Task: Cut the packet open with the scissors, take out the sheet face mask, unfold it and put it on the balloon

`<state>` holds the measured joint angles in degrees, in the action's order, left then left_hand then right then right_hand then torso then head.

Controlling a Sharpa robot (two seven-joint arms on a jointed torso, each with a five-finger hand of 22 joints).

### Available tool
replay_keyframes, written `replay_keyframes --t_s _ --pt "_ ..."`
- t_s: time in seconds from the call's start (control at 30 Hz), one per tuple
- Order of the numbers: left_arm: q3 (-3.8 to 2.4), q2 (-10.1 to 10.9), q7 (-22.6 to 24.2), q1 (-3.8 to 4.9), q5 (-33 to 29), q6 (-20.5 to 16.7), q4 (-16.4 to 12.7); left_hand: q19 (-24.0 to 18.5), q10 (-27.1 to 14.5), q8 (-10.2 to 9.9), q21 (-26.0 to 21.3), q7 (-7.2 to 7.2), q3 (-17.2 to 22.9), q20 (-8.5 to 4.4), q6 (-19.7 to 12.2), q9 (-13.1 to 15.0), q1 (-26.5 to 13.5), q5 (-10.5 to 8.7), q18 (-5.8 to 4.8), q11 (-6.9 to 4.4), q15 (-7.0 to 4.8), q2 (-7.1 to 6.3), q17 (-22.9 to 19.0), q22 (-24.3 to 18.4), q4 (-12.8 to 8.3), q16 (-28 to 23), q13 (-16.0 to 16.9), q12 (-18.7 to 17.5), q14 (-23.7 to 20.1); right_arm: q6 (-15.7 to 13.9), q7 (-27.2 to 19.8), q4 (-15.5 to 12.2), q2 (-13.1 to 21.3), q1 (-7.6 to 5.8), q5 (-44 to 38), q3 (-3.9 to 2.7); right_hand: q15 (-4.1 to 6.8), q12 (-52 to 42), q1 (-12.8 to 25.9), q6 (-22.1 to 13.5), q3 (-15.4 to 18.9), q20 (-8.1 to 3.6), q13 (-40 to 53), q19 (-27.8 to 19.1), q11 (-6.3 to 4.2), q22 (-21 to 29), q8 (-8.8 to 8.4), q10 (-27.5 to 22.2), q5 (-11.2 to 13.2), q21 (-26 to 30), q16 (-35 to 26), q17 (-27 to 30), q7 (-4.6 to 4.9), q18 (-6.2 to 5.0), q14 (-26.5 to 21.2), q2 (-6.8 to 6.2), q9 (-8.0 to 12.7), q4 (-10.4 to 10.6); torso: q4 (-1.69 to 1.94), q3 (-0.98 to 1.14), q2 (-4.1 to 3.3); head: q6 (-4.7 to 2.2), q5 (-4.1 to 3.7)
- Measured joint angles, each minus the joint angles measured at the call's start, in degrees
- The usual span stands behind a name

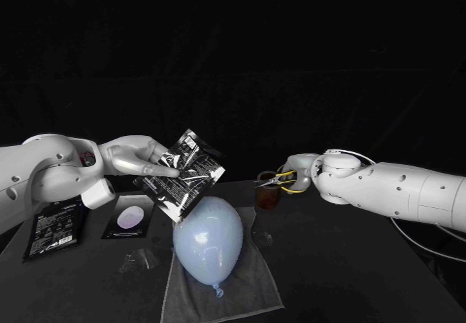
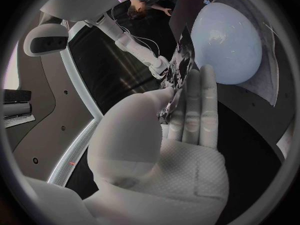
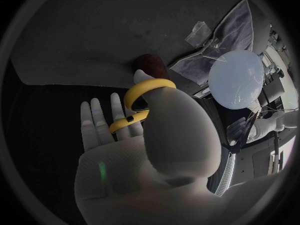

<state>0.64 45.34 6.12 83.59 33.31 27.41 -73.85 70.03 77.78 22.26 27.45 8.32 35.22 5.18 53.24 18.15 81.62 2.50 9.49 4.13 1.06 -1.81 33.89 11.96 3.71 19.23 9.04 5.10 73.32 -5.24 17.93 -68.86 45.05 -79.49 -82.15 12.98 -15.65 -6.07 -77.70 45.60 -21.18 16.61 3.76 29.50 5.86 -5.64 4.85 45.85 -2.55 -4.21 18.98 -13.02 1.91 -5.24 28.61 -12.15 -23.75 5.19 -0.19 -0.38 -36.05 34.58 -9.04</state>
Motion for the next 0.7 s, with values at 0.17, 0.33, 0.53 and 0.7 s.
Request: replay_keyframes --t_s 0.17,0.33,0.53,0.7 --pt "0.00 0.0 0.0 0.00 0.0 0.0 0.0 0.0 0.0 0.0 0.0 0.00 0.0 0.00 0.0 0.0 0.0 -0.11 0.01 0.00 0.01 0.00 0.0 0.0 0.0 0.0 0.0 0.0 0.0 0.4 0.1 0.0 0.0 0.00 0.7 -0.01 -0.35 -0.4 -3.4 -1.0 2.7 -0.11 0.0 -0.7 -0.89 0.4 -0.56 -1.9 0.0 0.2 0.3 0.7 0.32 0.02 -2.4 -1.34 1.0 4.2 -0.03 0.00 0.01 0.09 0.08" --pt "0.00 0.0 -0.1 0.00 0.0 0.0 0.0 -0.5 0.0 -0.1 0.6 0.01 0.0 0.05 0.0 0.0 0.0 0.08 0.00 0.00 -0.12 0.00 0.4 0.3 0.0 0.0 0.2 -0.3 -0.2 0.7 -0.1 0.0 0.0 -0.01 1.1 -0.01 0.21 -2.9 -6.9 2.1 0.0 -0.20 0.5 -0.8 -3.00 0.6 0.88 1.6 0.0 0.2 2.1 0.7 -0.61 0.03 -2.0 0.96 0.9 5.0 -0.03 0.02 0.03 0.13 0.09" --pt "0.00 0.0 -0.1 0.00 0.0 0.0 0.1 -0.5 0.0 -0.2 0.6 0.01 0.0 0.05 0.0 0.0 0.0 0.08 0.00 0.00 -0.13 0.00 0.4 0.3 0.0 0.0 0.2 -0.3 -0.2 0.5 -0.5 0.0 0.1 -0.01 1.4 -0.01 -0.08 -0.7 -5.6 2.0 -2.4 0.02 -0.3 -1.6 -0.81 1.0 0.36 1.6 0.0 0.6 -1.4 3.2 -1.16 0.02 -6.4 0.42 1.9 3.6 -0.03 0.03 0.03 0.05 0.12" --pt "0.01 0.0 -0.1 0.02 0.0 0.0 0.1 -0.5 0.0 -0.3 0.6 0.01 0.0 0.05 0.0 0.0 0.0 0.08 0.00 0.00 -0.12 0.00 0.4 0.3 0.0 0.0 0.1 -0.3 -0.2 0.3 -0.9 0.1 0.1 -0.07 1.6 -0.03 -1.02 3.1 -5.6 0.5 1.6 0.00 -0.8 -3.7 -0.39 1.6 -0.46 -11.4 0.0 0.9 -6.0 6.0 -2.60 0.90 -12.3 -0.41 3.1 4.9 -0.03 0.02 0.03 0.02 0.16"
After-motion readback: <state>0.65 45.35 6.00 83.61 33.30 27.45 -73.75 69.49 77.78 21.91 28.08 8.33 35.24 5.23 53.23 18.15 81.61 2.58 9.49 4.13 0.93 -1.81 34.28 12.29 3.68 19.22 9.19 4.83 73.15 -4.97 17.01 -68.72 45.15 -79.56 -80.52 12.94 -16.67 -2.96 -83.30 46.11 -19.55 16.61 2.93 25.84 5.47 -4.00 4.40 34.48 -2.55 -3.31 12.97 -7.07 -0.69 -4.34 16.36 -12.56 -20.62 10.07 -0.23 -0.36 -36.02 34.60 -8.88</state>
